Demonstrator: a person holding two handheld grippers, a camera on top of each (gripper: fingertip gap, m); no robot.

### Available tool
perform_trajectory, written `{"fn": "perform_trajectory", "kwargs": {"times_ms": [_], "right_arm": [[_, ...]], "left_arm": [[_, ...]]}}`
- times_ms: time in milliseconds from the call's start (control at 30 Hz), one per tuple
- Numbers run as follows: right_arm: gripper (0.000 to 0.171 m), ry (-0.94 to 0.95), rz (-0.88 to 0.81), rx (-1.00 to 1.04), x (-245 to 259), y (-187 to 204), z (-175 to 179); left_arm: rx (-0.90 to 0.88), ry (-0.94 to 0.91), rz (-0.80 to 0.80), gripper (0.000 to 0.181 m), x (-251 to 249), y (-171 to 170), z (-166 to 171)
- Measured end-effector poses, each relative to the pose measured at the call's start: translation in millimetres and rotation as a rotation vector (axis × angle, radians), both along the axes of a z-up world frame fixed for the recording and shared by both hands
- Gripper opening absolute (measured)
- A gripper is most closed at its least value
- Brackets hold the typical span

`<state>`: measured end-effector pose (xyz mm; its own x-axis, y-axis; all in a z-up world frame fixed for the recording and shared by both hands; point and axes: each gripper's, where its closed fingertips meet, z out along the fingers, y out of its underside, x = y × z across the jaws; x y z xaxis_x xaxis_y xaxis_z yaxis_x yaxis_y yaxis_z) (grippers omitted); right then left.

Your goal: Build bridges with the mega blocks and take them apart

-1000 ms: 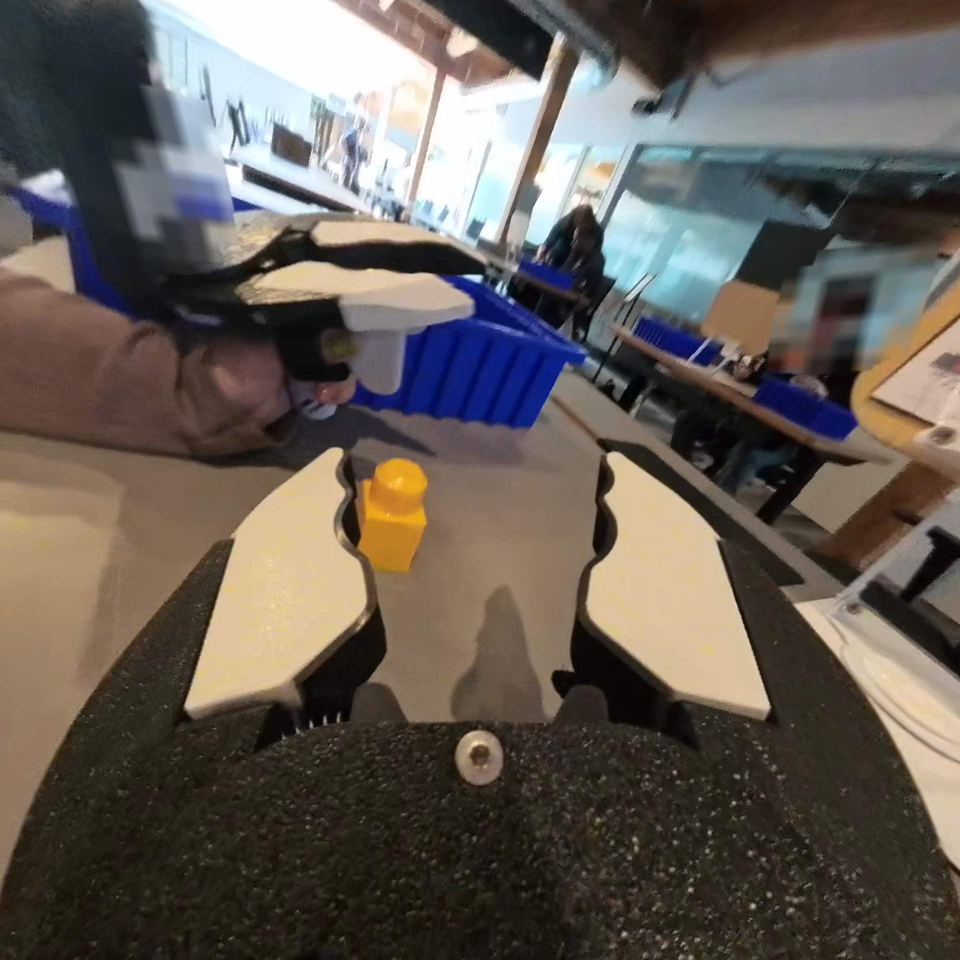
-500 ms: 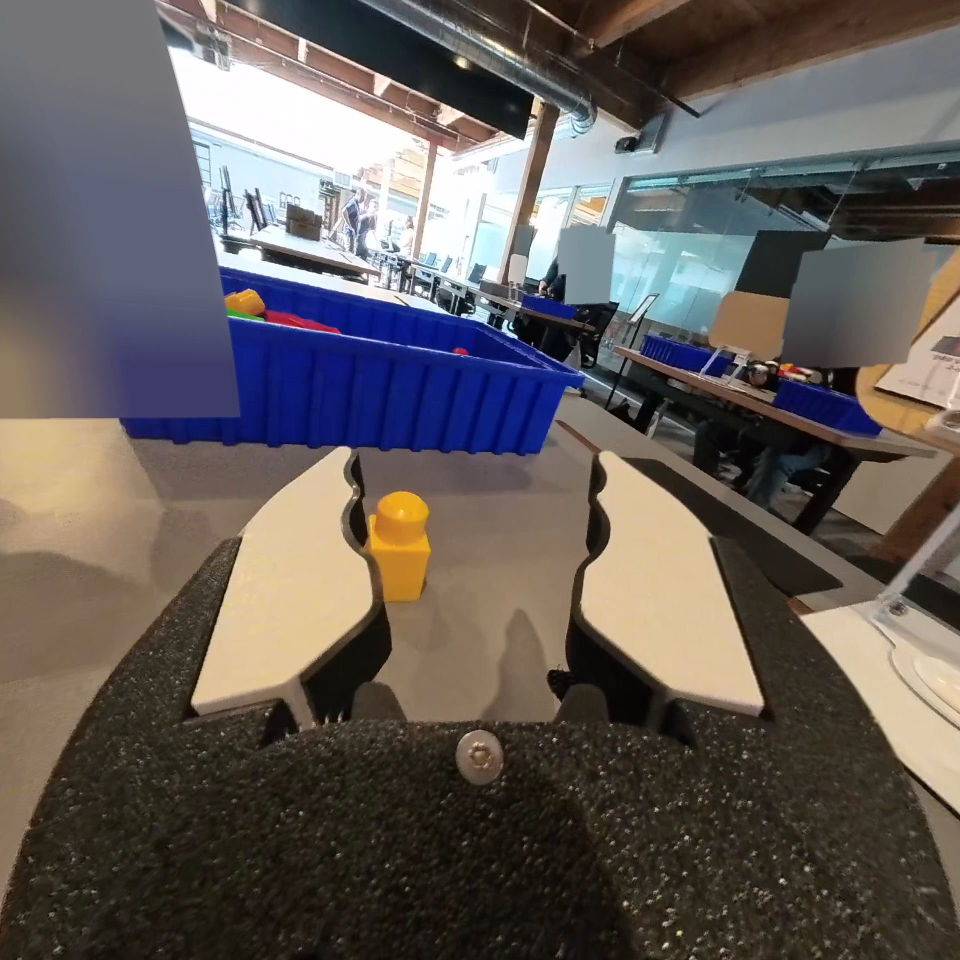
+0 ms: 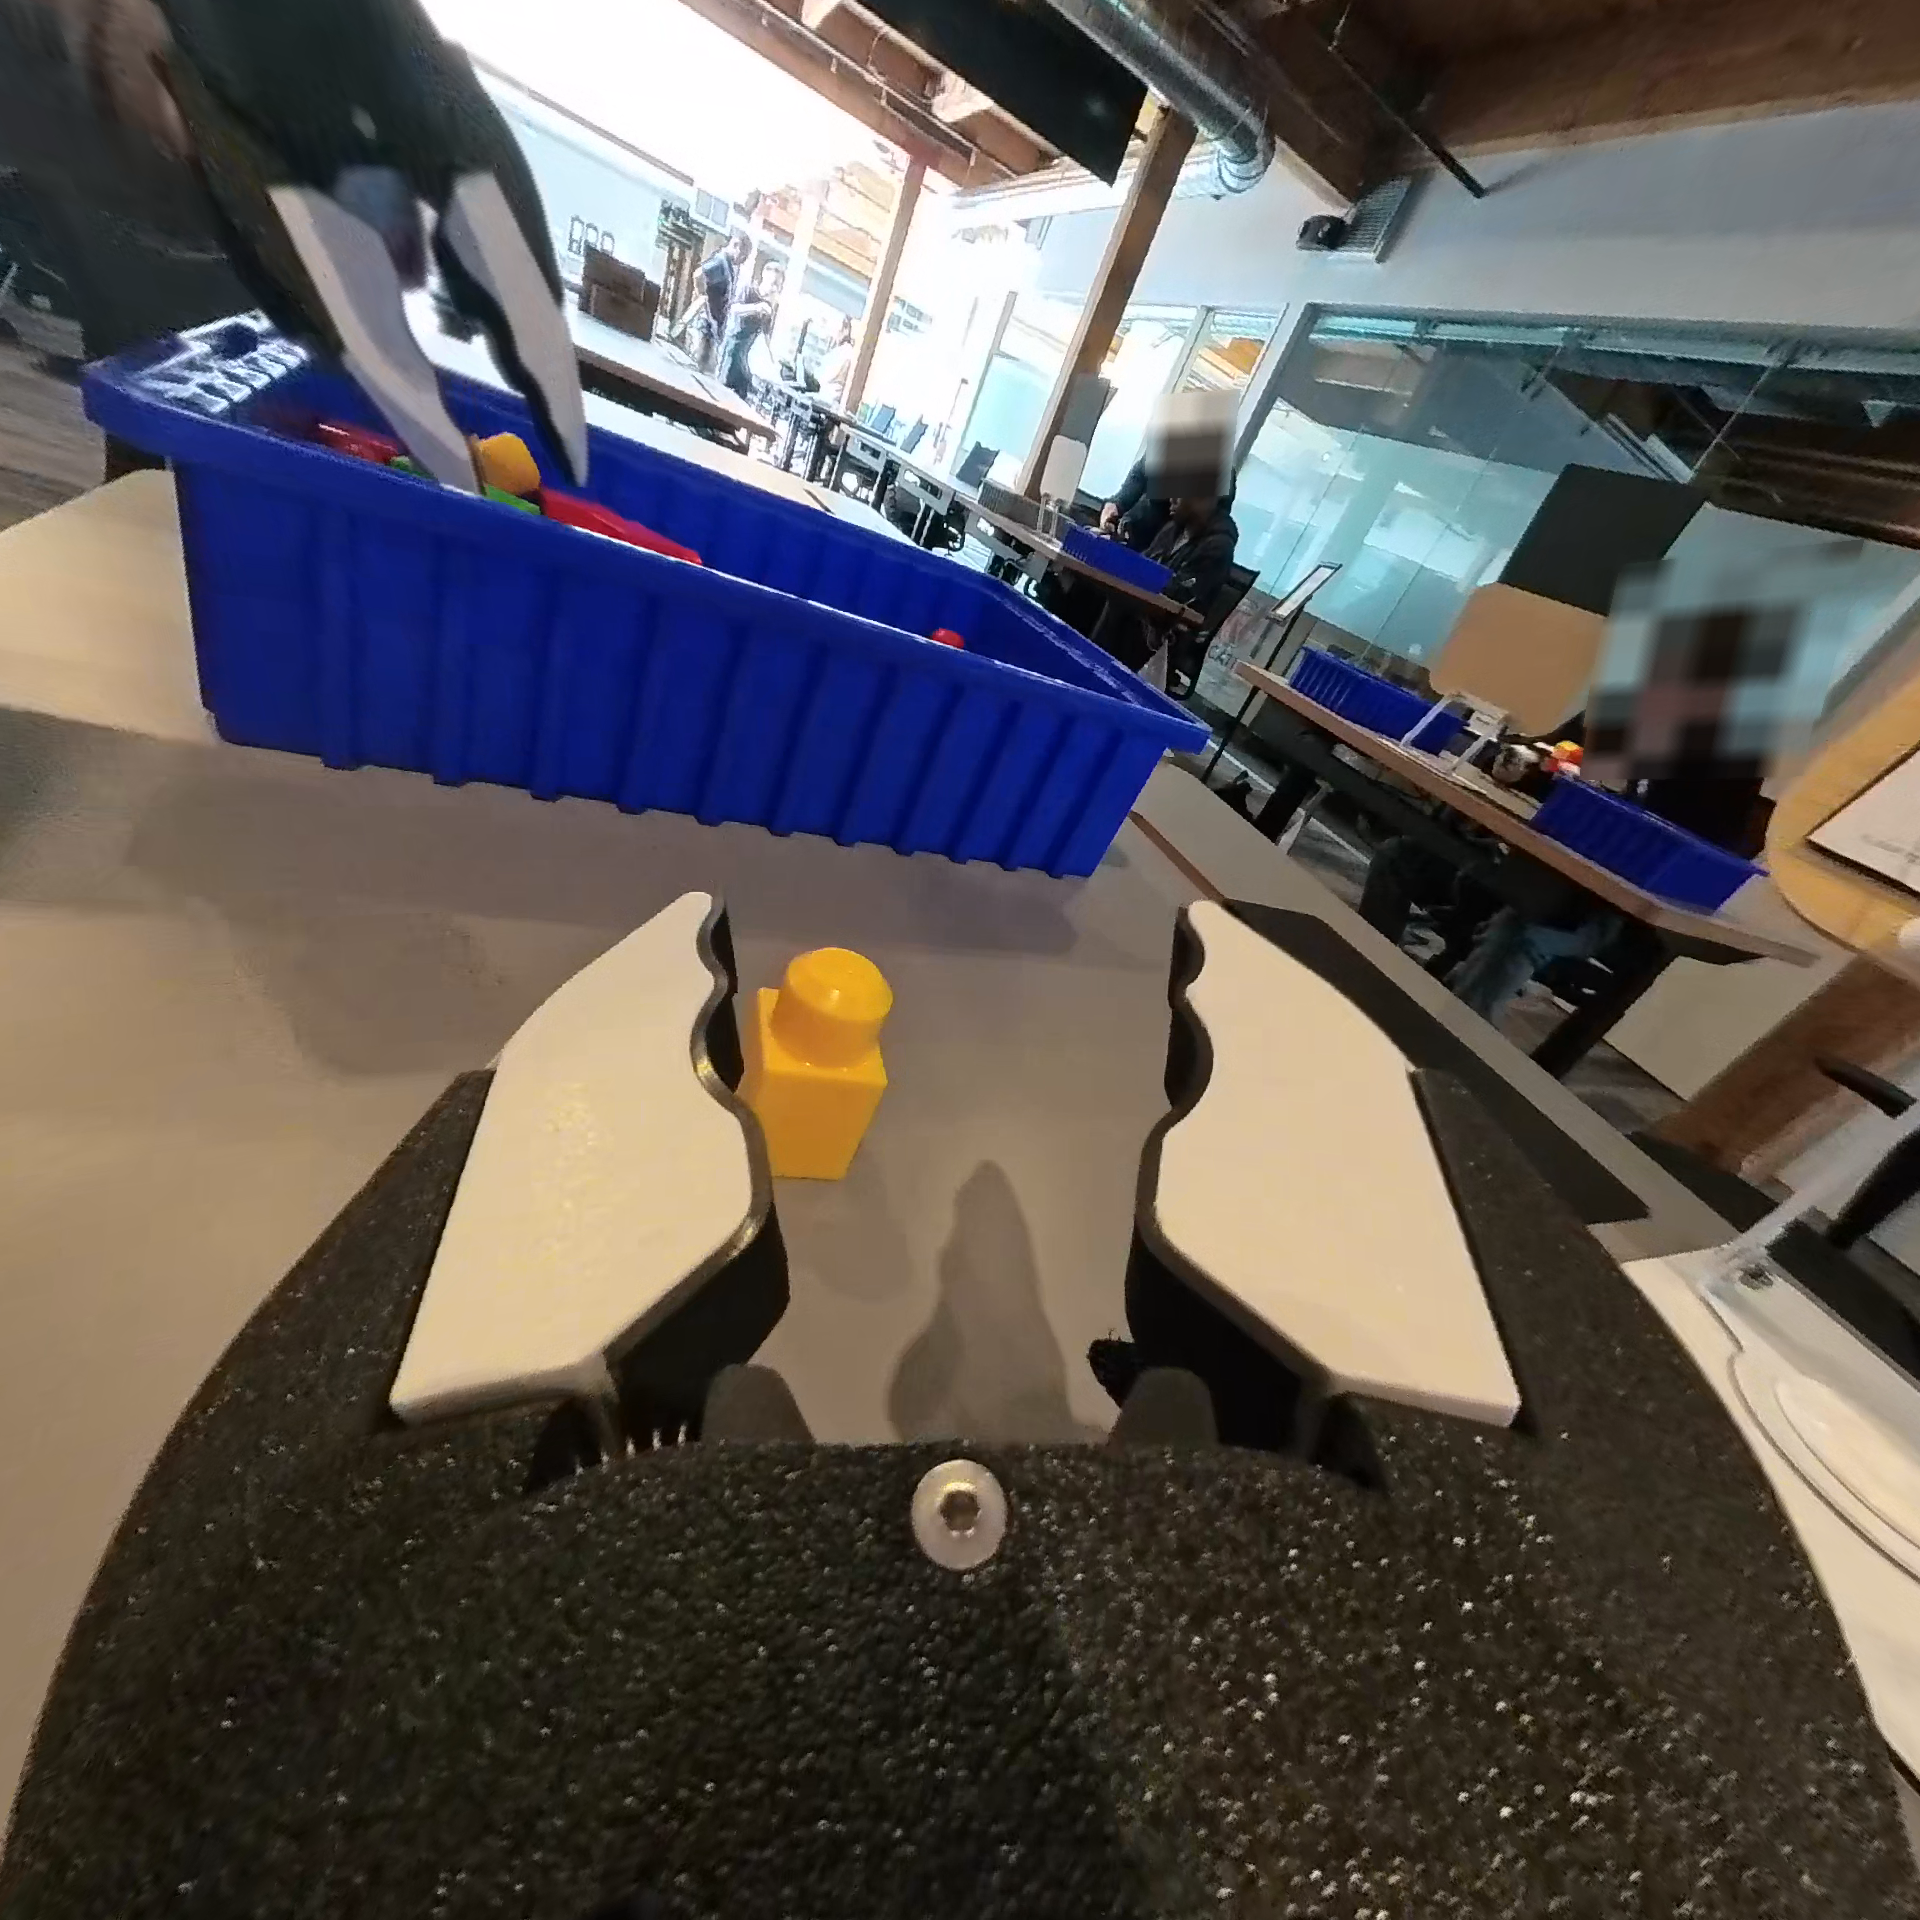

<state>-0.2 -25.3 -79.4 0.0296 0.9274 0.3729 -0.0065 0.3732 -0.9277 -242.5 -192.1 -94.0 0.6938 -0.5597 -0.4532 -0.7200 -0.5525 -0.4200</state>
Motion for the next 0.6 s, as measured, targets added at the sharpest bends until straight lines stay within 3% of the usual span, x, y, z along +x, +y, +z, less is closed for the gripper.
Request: {"fn": "perform_trajectory", "kwargs": {"times_ms": [233, 367, 600], "right_arm": [[0.079, 0.005, 0.002, -0.035, 0.5, 3.1, 0.7], [0.079, 0.001, 0.011, -0.053, -0.1, 3.5, 0.0], [0.079, -0.004, 0.018, -0.081, -0.3, 5.1, -1.0]], "left_arm": [[-0.418, 0.162, -0.123, 0.031, -20.0, -3.5, -58.2], [-0.458, 0.247, -0.192, 0.026, -26.4, 5.3, -63.8], [-0.559, 0.324, -0.175, 0.036, -44.4, 11.5, -68.0]]}}
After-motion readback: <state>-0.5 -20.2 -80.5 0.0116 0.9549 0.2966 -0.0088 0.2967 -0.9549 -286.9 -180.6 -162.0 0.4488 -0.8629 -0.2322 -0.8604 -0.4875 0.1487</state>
